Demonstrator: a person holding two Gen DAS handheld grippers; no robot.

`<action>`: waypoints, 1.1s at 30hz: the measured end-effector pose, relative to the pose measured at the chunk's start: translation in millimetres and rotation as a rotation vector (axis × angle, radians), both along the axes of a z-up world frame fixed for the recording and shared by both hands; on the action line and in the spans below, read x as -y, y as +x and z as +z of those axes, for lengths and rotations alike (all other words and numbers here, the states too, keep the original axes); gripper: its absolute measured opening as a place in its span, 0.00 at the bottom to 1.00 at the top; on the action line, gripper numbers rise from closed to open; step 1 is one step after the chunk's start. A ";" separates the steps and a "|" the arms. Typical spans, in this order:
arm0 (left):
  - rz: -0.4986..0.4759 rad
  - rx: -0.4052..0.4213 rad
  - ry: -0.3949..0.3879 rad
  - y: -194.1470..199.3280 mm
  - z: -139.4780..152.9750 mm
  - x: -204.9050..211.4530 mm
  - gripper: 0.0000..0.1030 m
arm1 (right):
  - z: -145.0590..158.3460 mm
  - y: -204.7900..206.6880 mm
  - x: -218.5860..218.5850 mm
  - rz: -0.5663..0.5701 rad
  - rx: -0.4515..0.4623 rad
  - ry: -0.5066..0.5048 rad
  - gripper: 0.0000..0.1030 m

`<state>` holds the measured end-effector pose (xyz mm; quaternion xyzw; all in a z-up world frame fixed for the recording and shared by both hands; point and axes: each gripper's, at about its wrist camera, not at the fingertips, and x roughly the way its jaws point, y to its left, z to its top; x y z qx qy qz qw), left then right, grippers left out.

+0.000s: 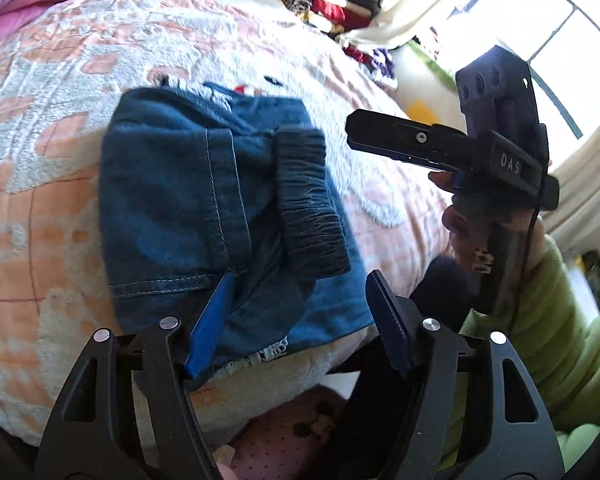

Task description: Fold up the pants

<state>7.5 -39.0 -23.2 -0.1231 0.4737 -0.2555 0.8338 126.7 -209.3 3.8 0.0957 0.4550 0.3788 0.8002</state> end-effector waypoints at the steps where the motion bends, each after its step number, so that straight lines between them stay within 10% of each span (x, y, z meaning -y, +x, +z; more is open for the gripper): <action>1: -0.002 0.000 0.011 0.8 -1.6 0.8 0.58 | -4.9 0.8 -4.6 -0.005 -0.014 -0.004 0.89; 5: -0.003 -0.004 0.020 5.0 -1.2 -1.9 0.59 | -17.7 3.1 -25.4 0.010 -0.045 -0.053 0.86; 7: -0.004 -0.001 0.030 1.2 -0.3 2.2 0.59 | -20.5 -0.5 -32.0 0.047 -0.063 -0.050 0.47; 11: -0.014 0.005 0.032 -1.5 1.0 5.1 0.63 | 4.0 -19.3 -19.5 0.061 0.008 0.010 0.37; 19: -0.037 -0.014 0.024 -2.3 -5.8 9.8 0.63 | -24.9 -17.2 -5.5 -0.001 -0.041 -0.109 0.50; 24: -0.011 0.052 0.034 -9.9 16.5 -3.2 0.62 | 10.3 -19.5 5.9 -0.030 0.074 -0.110 0.63; 30: 0.025 0.062 0.123 -3.4 17.2 -3.7 0.14 | 38.2 2.7 -28.2 0.055 0.169 -0.168 0.61; 33: -0.002 0.005 0.170 -3.8 -1.4 4.5 0.09 | 29.2 17.8 -63.1 0.132 0.158 -0.238 0.53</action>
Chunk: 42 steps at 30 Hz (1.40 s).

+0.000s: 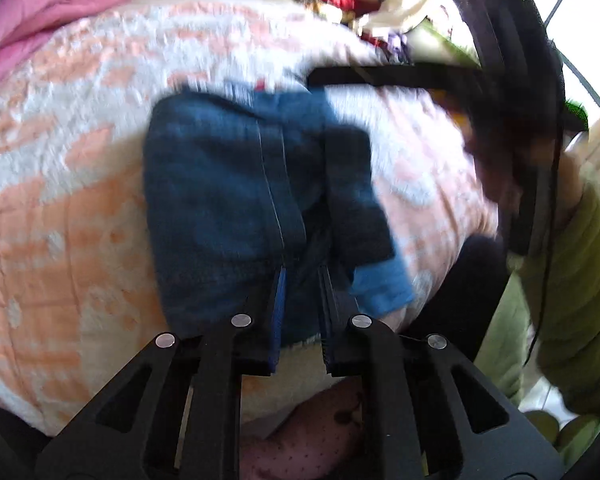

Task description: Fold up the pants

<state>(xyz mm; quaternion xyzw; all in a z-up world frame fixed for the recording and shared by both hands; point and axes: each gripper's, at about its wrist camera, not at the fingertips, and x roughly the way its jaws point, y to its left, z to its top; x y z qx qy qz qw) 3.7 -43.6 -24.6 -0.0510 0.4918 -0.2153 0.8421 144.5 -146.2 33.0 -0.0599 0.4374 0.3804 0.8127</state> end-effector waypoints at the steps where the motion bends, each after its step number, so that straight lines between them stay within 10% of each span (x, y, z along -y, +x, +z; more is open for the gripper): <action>1: -0.004 -0.006 0.006 -1.7 -3.2 0.3 0.09 | -5.7 3.3 -9.5 0.019 -0.006 -0.029 0.53; 3: -0.012 -0.008 0.013 -4.0 -5.8 2.9 0.09 | -26.3 11.6 -28.9 0.053 -0.038 -0.127 0.53; 5: -0.014 -0.008 0.009 -4.0 -4.9 0.9 0.09 | -41.0 15.4 -38.8 0.091 -0.099 -0.139 0.06; 18: -0.013 -0.019 -0.020 -3.9 -4.5 -7.9 0.09 | -46.8 26.6 -47.8 -0.020 -0.020 -0.184 0.05; 28: -0.012 -0.022 -0.024 -3.6 -6.3 -5.6 0.09 | 0.0 8.7 -2.5 -0.113 0.061 -0.066 0.44; 42: -0.037 -0.016 -0.035 -19.5 0.0 -4.2 0.13 | 36.5 -50.6 46.8 -0.129 0.152 0.049 0.66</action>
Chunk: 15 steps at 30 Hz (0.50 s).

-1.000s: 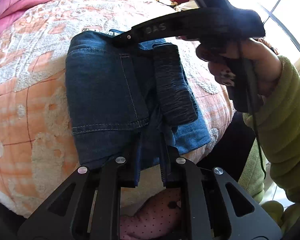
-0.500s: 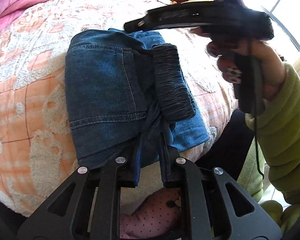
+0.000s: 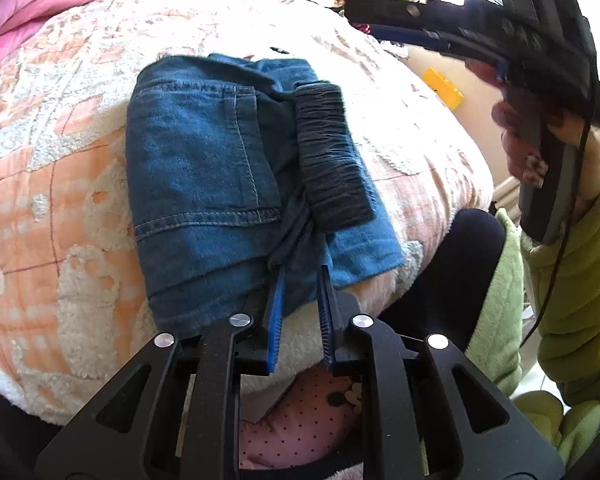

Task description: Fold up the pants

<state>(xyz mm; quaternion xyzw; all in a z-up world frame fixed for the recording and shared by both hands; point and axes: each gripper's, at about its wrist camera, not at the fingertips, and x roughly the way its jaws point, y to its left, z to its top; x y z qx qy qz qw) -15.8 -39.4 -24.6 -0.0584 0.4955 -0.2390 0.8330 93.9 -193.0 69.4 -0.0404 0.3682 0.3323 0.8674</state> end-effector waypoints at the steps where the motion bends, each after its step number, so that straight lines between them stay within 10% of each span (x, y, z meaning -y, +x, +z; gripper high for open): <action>1: 0.002 0.023 -0.007 -4.2 7.4 -3.3 0.18 | 0.2 -9.1 0.8 0.014 0.016 -0.010 0.68; 15: 0.207 0.067 0.012 43.9 30.8 -65.4 0.28 | -36.3 -117.8 -59.6 0.419 0.136 -0.222 0.61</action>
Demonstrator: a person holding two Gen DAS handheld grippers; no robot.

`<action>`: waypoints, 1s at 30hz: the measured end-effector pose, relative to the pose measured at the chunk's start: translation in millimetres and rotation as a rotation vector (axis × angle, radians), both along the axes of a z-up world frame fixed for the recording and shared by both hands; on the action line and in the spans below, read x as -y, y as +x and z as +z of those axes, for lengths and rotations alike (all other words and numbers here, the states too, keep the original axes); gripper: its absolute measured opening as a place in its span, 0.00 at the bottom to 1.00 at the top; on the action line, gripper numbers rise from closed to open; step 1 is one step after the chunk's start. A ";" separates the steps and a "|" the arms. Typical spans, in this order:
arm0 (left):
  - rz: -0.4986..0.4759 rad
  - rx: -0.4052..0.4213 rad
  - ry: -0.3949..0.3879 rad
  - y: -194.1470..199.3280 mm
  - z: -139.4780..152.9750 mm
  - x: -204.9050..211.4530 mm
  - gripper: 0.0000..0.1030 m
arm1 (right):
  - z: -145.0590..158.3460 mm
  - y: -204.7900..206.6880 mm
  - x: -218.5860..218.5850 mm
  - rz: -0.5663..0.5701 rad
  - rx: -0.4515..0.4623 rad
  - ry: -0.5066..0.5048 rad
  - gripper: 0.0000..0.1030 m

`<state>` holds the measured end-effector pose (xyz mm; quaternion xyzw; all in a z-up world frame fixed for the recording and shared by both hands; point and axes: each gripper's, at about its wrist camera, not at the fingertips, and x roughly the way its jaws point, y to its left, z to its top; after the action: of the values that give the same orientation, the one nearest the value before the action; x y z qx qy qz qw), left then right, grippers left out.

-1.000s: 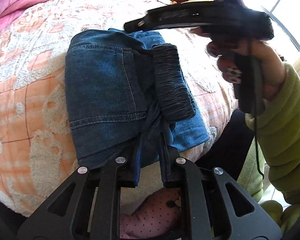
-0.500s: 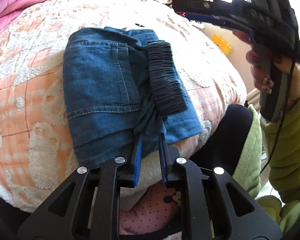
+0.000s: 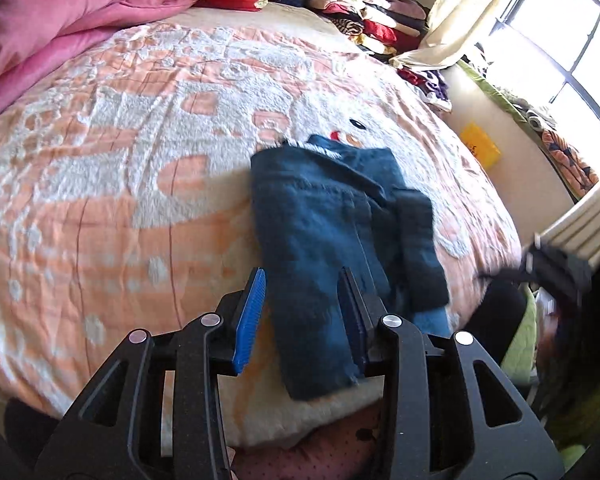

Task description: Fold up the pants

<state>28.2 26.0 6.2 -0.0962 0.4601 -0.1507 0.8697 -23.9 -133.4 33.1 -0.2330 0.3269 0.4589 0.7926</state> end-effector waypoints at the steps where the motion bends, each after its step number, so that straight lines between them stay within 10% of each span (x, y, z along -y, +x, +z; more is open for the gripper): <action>1: -0.005 -0.002 0.001 4.4 0.3 -0.6 0.27 | -3.1 -1.7 -5.3 0.016 -0.002 -0.010 0.57; 9: -0.052 -0.040 0.019 28.9 -12.9 16.3 0.27 | -37.2 2.4 -50.2 0.089 0.031 -0.109 0.44; 14: -0.057 -0.057 0.050 35.7 -26.0 24.5 0.27 | -44.2 10.5 -48.6 0.133 -0.028 -0.095 0.09; 30: -0.044 -0.028 0.045 29.9 -22.2 25.4 0.27 | -42.9 6.8 -21.8 0.073 -0.126 -0.031 0.16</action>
<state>58.1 0.6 -15.9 -0.0683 0.4774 -0.1580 0.8616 -17.1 -111.7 -9.8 -0.2275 0.3745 0.4963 0.7495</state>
